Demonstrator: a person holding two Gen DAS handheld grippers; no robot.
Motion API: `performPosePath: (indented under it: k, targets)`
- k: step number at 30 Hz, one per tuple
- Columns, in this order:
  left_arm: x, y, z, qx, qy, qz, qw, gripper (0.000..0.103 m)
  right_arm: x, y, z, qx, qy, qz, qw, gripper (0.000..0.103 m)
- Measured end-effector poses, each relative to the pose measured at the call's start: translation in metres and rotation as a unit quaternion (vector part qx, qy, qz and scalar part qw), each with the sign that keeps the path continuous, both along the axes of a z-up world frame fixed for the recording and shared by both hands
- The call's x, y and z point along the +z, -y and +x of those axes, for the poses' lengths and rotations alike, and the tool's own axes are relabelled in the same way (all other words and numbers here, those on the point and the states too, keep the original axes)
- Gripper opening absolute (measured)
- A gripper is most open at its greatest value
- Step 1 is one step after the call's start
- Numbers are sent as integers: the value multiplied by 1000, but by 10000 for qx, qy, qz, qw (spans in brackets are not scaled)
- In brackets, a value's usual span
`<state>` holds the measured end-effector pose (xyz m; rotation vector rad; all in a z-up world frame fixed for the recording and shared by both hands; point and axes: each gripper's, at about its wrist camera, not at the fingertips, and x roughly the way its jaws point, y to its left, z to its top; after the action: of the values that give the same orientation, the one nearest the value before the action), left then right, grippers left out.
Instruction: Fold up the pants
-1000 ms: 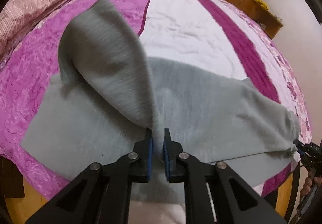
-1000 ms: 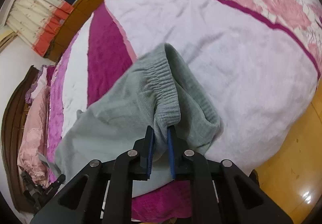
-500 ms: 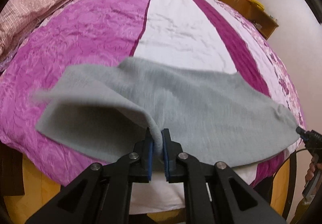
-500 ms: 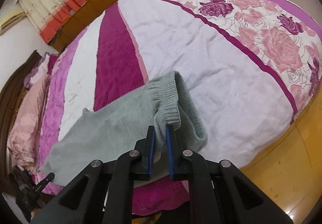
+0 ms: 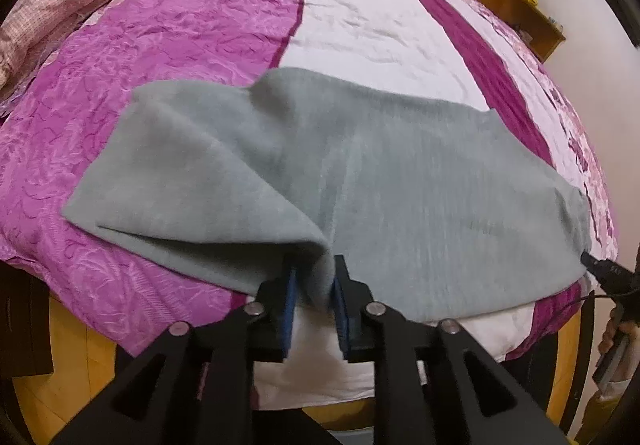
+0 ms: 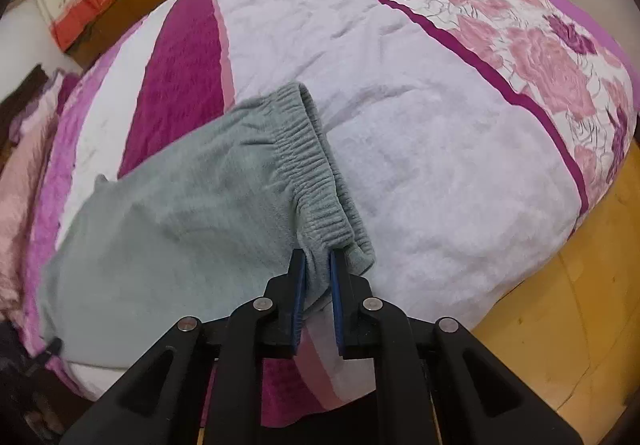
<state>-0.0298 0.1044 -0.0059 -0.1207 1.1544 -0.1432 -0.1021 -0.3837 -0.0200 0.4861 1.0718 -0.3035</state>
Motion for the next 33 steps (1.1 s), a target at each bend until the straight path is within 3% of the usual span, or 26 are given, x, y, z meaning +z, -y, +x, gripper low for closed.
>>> performPosePath:
  k: [3,5,9,15,21,24,28,33]
  targets:
    - [7,-11,-5,170,92,96,9998,23,0,-5,3,172,-82,-208,9996,6]
    - [11,-21,-10,289,121,82,9995,30,3,-5,3,186,-100,-210,9996,6]
    - [20,-41,-16,524,211,-12,9984,32,15,-2,-1,137,-66,-129,9998,10]
    - [32,-75,-24,975,446,124,9942,38,48,-5,-15,25,118,-468,9988,19]
    - [38,-110,-9,1484,630,-40,9869,39,63,-20,-9,270,285,-612,9974,21]
    - [34,-122,4,1623,588,-244,9847,40,60,-31,1,450,340,-655,9963,21]
    - [23,-126,16,1613,504,-180,9855,40,49,-44,10,570,436,-695,9950,21]
    - [7,-123,20,1397,407,-409,9885,39,19,-53,22,663,179,-424,9967,21]
